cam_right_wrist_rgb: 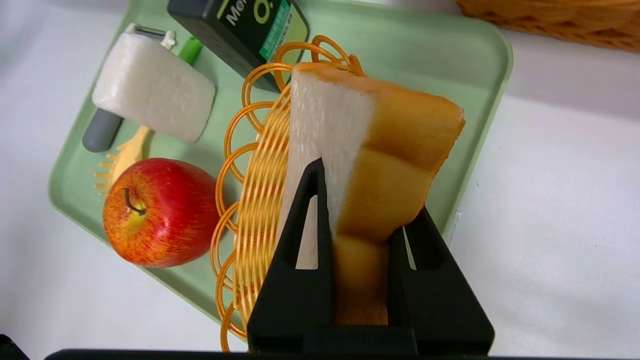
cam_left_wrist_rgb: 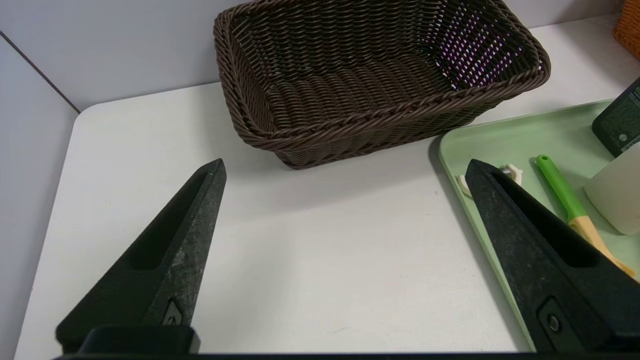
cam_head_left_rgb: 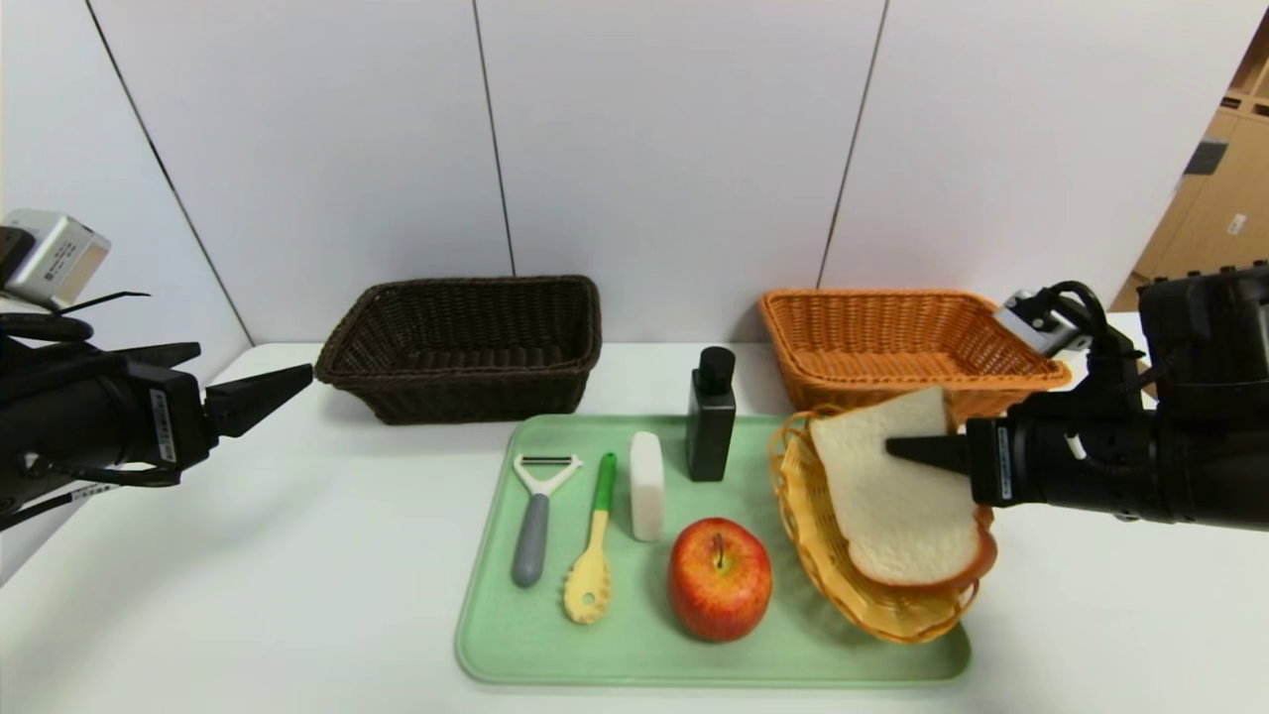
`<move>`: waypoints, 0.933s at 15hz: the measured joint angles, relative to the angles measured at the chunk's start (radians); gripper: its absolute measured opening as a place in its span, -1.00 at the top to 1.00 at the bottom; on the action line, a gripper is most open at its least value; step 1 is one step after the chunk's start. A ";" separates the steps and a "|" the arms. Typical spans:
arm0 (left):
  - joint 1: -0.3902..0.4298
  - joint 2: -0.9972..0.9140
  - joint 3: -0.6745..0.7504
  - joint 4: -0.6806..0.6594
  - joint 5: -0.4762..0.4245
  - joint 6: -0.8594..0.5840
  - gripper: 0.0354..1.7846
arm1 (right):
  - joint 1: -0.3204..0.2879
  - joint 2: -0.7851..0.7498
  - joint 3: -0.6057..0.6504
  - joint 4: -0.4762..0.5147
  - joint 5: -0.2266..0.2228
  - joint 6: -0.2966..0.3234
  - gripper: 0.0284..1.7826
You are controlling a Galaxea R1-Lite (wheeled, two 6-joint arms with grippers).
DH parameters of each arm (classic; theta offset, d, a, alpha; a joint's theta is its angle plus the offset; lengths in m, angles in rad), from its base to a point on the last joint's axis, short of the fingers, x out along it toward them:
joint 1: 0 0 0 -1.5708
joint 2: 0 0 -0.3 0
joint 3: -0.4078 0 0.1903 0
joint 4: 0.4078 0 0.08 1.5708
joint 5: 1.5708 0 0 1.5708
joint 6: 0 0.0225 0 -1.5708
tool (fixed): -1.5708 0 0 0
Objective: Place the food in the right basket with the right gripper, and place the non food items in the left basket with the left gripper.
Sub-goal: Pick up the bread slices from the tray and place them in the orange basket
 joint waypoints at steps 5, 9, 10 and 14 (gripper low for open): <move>0.000 -0.003 0.012 -0.001 0.000 0.000 -0.89 | -0.010 -0.032 -0.069 0.017 0.003 0.032 0.67; 0.000 -0.007 0.019 -0.001 0.009 0.000 -0.89 | -0.066 0.002 -0.241 0.055 -0.004 0.117 0.67; 0.000 -0.008 0.019 -0.001 0.025 -0.001 -0.89 | -0.086 0.023 -0.298 0.076 -0.018 0.137 0.67; 0.000 -0.008 0.023 -0.002 0.042 -0.002 -0.89 | -0.167 0.136 -0.528 0.163 -0.141 0.203 0.67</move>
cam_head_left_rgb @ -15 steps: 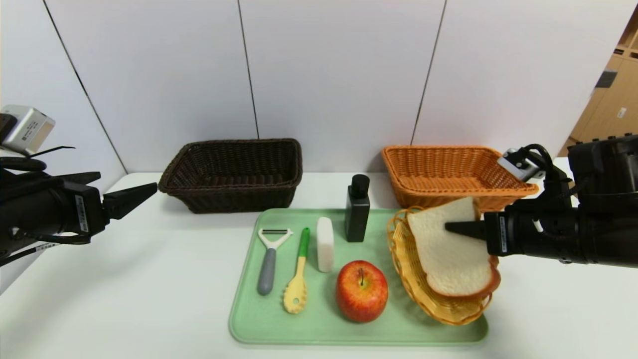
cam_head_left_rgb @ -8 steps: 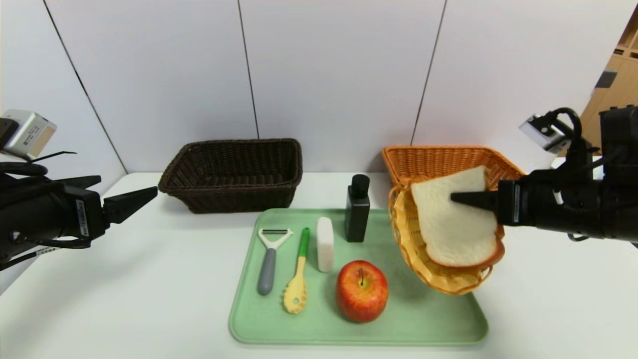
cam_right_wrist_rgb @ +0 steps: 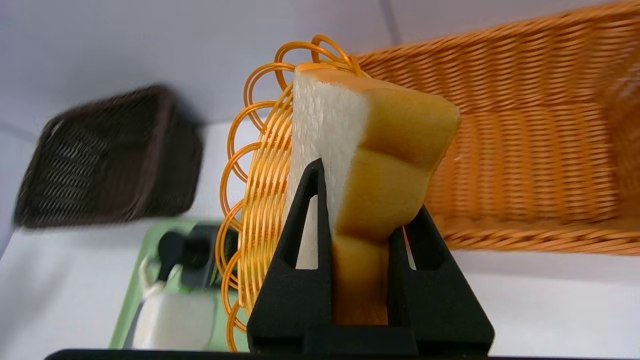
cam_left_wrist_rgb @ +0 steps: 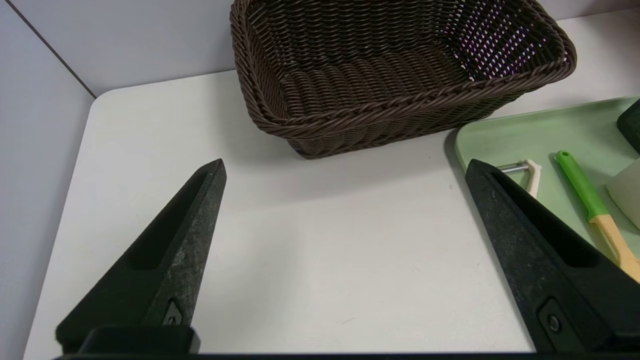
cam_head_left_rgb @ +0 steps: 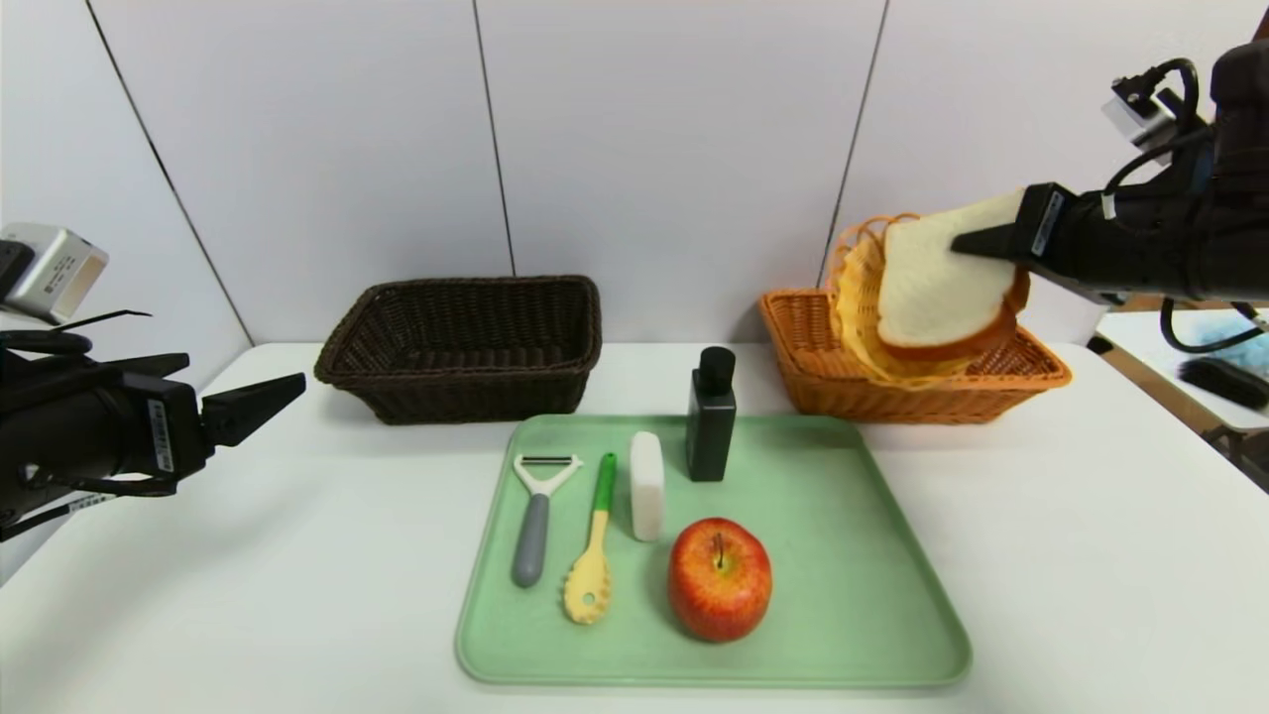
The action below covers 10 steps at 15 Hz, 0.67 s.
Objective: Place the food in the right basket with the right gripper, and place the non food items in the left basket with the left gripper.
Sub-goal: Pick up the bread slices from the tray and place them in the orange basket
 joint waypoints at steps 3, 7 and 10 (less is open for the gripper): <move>0.000 0.000 0.006 0.000 0.000 0.000 -0.89 | -0.061 0.086 -0.100 0.017 -0.085 0.089 0.67; 0.001 -0.002 0.016 0.000 0.000 0.000 -0.89 | -0.084 0.167 -0.146 0.019 -0.215 0.241 0.67; 0.002 -0.006 0.023 0.000 0.000 -0.001 -0.89 | -0.075 0.203 -0.157 0.031 -0.310 0.354 0.67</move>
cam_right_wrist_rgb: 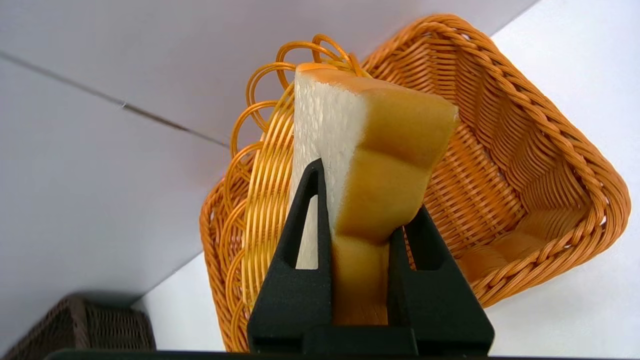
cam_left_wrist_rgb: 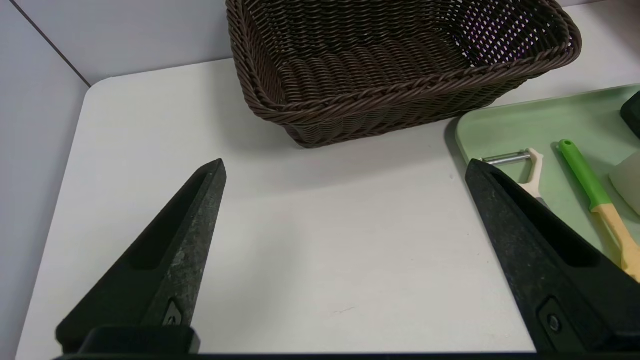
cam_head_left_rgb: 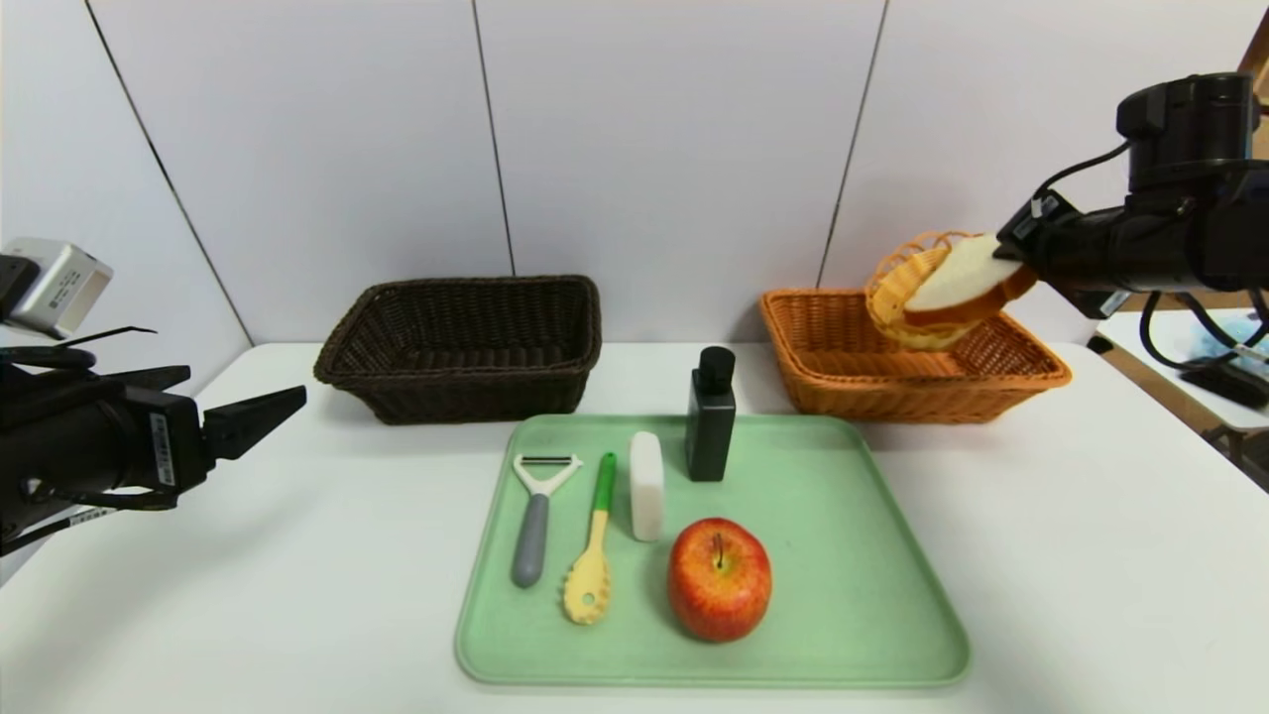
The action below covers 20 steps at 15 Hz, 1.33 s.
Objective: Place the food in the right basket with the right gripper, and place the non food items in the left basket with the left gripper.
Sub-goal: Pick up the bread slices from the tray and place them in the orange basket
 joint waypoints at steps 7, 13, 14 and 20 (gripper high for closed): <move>0.000 -0.004 0.008 0.000 0.000 -0.002 -0.89 | -0.008 0.049 0.022 -0.001 -0.039 0.115 0.67; 0.002 -0.004 0.011 0.000 0.000 -0.005 -0.89 | -0.019 0.072 0.035 -0.010 -0.046 0.127 0.67; 0.003 -0.004 0.011 0.000 0.000 -0.006 -0.89 | -0.020 0.075 0.035 -0.011 -0.046 0.127 0.67; 0.012 -0.004 0.013 -0.001 0.001 -0.005 -0.89 | -0.022 0.079 0.032 -0.016 -0.044 0.126 -0.03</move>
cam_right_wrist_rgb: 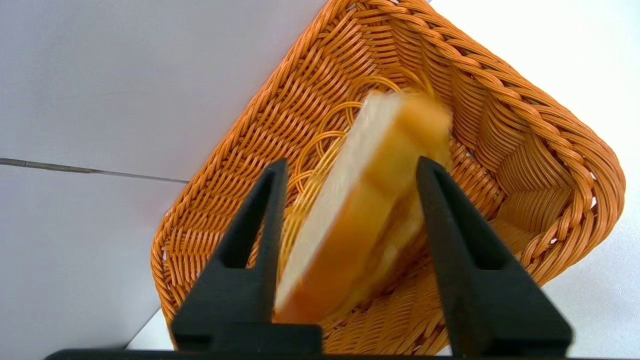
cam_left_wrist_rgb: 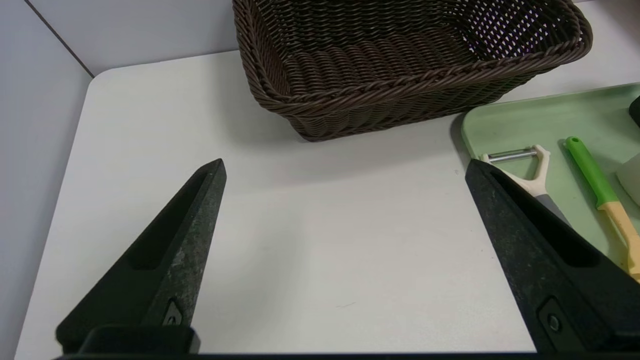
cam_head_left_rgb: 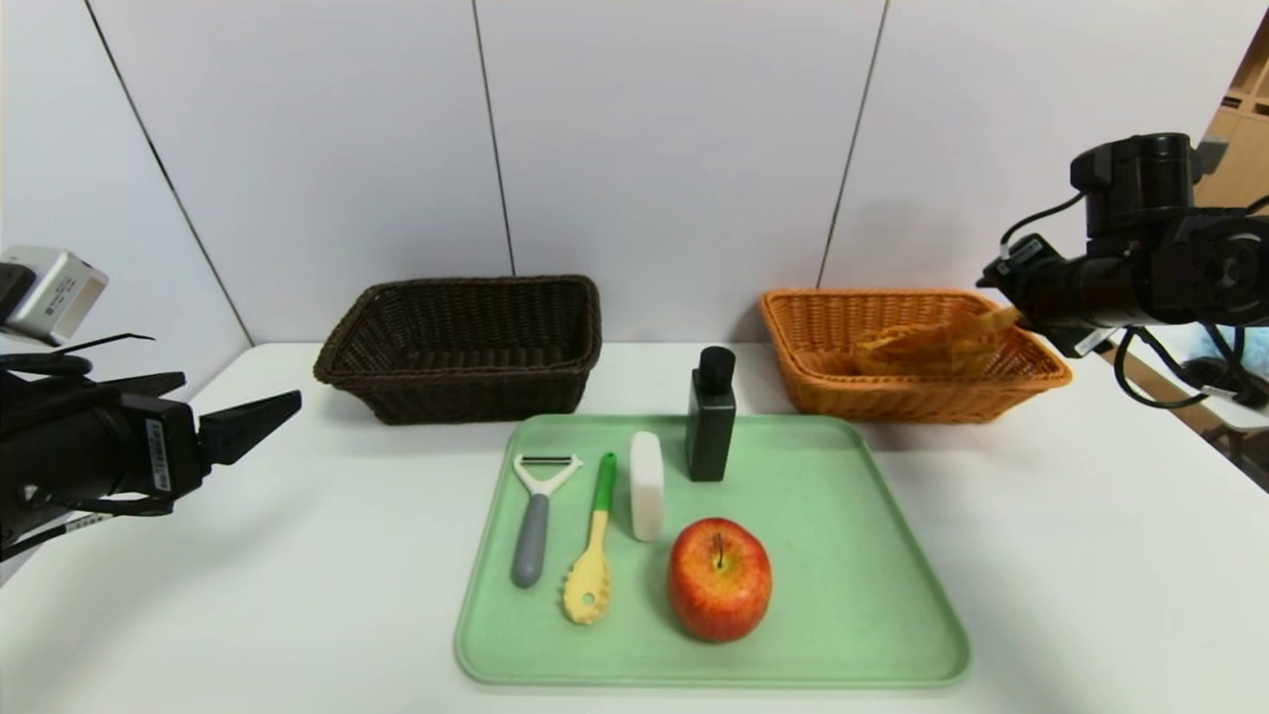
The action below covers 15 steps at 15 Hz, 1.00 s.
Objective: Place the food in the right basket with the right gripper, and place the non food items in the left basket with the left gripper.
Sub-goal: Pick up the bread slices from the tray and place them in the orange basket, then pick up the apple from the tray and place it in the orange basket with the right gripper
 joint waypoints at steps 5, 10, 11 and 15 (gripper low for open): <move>0.001 -0.001 0.005 0.000 0.001 0.000 -0.89 | 0.004 -0.028 0.005 -0.001 -0.002 -0.009 -0.45; 0.001 -0.001 0.010 0.000 0.001 -0.005 -0.89 | 0.142 -0.164 -0.020 0.000 0.009 -0.114 -0.67; 0.001 -0.003 0.011 0.000 0.001 -0.007 -0.89 | 0.199 -0.192 -0.002 0.000 0.007 -0.144 -0.70; 0.001 -0.018 0.041 0.000 0.001 -0.010 -0.89 | 0.427 -0.296 0.172 -0.029 0.006 -0.264 -0.79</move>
